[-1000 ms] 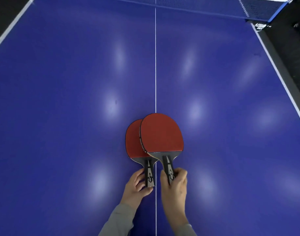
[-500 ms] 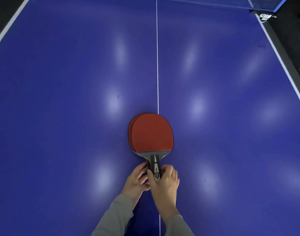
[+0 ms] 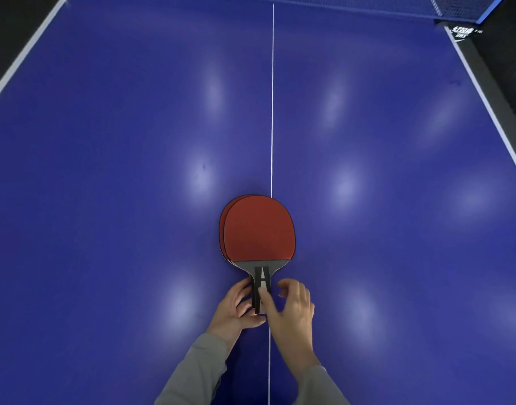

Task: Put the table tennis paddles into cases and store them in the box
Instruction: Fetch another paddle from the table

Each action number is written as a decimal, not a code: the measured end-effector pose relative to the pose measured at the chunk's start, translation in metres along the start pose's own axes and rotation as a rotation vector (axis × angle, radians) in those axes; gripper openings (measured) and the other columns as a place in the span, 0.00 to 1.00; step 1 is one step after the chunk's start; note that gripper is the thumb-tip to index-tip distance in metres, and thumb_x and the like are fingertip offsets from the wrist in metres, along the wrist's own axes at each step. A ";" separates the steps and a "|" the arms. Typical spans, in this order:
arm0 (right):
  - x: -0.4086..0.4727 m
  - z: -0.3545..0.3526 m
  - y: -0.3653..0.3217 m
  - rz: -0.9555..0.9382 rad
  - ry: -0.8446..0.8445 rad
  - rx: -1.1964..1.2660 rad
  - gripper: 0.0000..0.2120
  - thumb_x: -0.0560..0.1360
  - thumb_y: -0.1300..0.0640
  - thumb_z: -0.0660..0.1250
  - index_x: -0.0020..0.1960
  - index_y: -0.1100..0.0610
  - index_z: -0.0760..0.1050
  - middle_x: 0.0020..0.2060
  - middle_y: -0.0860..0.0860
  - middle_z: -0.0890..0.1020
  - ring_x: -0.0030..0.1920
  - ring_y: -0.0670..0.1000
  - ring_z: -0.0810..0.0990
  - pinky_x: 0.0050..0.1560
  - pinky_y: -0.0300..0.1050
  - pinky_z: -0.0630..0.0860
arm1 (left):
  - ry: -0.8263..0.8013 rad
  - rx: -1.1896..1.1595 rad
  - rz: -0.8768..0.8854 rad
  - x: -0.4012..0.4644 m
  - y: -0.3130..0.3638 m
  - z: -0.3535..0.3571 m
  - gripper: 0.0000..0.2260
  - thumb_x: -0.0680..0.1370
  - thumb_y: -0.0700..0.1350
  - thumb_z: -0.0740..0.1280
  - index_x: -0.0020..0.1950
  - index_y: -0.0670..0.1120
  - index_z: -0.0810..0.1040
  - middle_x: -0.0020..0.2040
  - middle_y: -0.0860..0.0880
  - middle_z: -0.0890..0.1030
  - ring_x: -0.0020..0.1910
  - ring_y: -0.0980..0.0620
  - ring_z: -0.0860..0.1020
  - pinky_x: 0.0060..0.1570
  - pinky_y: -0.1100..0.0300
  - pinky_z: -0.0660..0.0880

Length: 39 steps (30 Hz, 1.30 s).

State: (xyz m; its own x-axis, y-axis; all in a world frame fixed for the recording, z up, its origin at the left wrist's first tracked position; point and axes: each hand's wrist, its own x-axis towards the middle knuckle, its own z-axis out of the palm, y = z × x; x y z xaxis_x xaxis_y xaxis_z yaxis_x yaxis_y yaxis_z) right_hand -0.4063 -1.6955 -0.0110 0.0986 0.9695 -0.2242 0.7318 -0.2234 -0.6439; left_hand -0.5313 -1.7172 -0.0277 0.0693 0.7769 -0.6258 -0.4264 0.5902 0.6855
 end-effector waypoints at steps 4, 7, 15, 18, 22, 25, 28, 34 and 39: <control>0.011 -0.022 0.019 0.035 0.036 0.049 0.14 0.74 0.45 0.68 0.54 0.52 0.73 0.46 0.44 0.75 0.50 0.46 0.73 0.54 0.43 0.65 | 0.100 0.116 0.023 0.000 0.000 0.015 0.34 0.64 0.32 0.77 0.65 0.50 0.69 0.63 0.50 0.76 0.60 0.56 0.76 0.55 0.65 0.73; 0.019 -0.036 0.033 0.060 0.049 0.043 0.14 0.74 0.46 0.68 0.54 0.53 0.73 0.47 0.45 0.75 0.51 0.48 0.74 0.55 0.44 0.64 | 0.286 0.194 0.021 0.003 0.000 0.033 0.29 0.68 0.37 0.76 0.64 0.49 0.69 0.59 0.50 0.78 0.58 0.52 0.76 0.57 0.59 0.76; 0.024 -0.060 0.066 0.041 -0.024 -0.014 0.16 0.76 0.47 0.66 0.60 0.53 0.72 0.54 0.46 0.74 0.58 0.48 0.72 0.61 0.44 0.63 | 0.773 0.461 -0.069 0.026 0.004 0.083 0.26 0.70 0.43 0.74 0.65 0.45 0.69 0.59 0.47 0.77 0.55 0.44 0.77 0.55 0.53 0.73; 0.021 -0.066 0.077 -0.016 -0.036 -0.090 0.19 0.76 0.47 0.65 0.63 0.53 0.71 0.59 0.47 0.74 0.62 0.49 0.70 0.62 0.45 0.63 | 0.856 0.538 -0.078 0.028 0.003 0.089 0.21 0.72 0.41 0.70 0.63 0.46 0.69 0.58 0.46 0.78 0.53 0.42 0.77 0.47 0.54 0.71; 0.018 -0.073 0.089 -0.116 -0.021 -0.161 0.20 0.76 0.47 0.66 0.65 0.55 0.71 0.61 0.48 0.74 0.64 0.50 0.71 0.64 0.48 0.65 | 0.921 0.591 -0.057 0.026 0.005 0.081 0.18 0.72 0.40 0.68 0.61 0.46 0.71 0.52 0.45 0.79 0.44 0.43 0.74 0.46 0.53 0.72; 0.016 -0.077 0.094 -0.186 -0.030 -0.245 0.23 0.77 0.47 0.65 0.68 0.56 0.70 0.65 0.50 0.73 0.68 0.52 0.69 0.67 0.50 0.65 | 0.920 0.617 -0.051 0.022 0.009 0.069 0.16 0.72 0.40 0.68 0.59 0.46 0.72 0.44 0.46 0.79 0.43 0.42 0.76 0.44 0.52 0.75; 0.013 -0.080 0.100 -0.209 -0.112 -0.362 0.27 0.79 0.43 0.58 0.74 0.55 0.62 0.72 0.51 0.66 0.74 0.52 0.60 0.73 0.51 0.58 | 0.915 0.644 -0.025 0.012 0.010 0.060 0.16 0.72 0.40 0.69 0.58 0.45 0.73 0.40 0.48 0.77 0.40 0.44 0.75 0.39 0.55 0.71; -0.005 -0.090 0.107 -0.288 -0.131 -0.653 0.31 0.71 0.39 0.69 0.68 0.55 0.73 0.68 0.54 0.74 0.69 0.54 0.72 0.64 0.54 0.72 | 0.900 0.658 0.018 -0.023 0.000 0.042 0.16 0.71 0.40 0.70 0.58 0.44 0.74 0.36 0.51 0.75 0.33 0.50 0.72 0.36 0.57 0.69; -0.037 -0.095 0.116 -0.297 -0.108 -0.750 0.32 0.63 0.39 0.76 0.62 0.55 0.79 0.62 0.53 0.79 0.63 0.54 0.78 0.57 0.54 0.78 | 0.838 0.674 0.068 -0.056 -0.008 0.031 0.16 0.72 0.40 0.71 0.58 0.44 0.74 0.36 0.51 0.75 0.34 0.48 0.73 0.37 0.57 0.70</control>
State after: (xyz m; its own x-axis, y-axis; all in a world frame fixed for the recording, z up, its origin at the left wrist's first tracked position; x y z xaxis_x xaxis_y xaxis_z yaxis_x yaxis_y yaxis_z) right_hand -0.2607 -1.7478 -0.0079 -0.2085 0.9541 -0.2152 0.9780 0.2059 -0.0347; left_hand -0.5037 -1.7585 0.0131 -0.6847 0.5660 -0.4591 0.1961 0.7498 0.6319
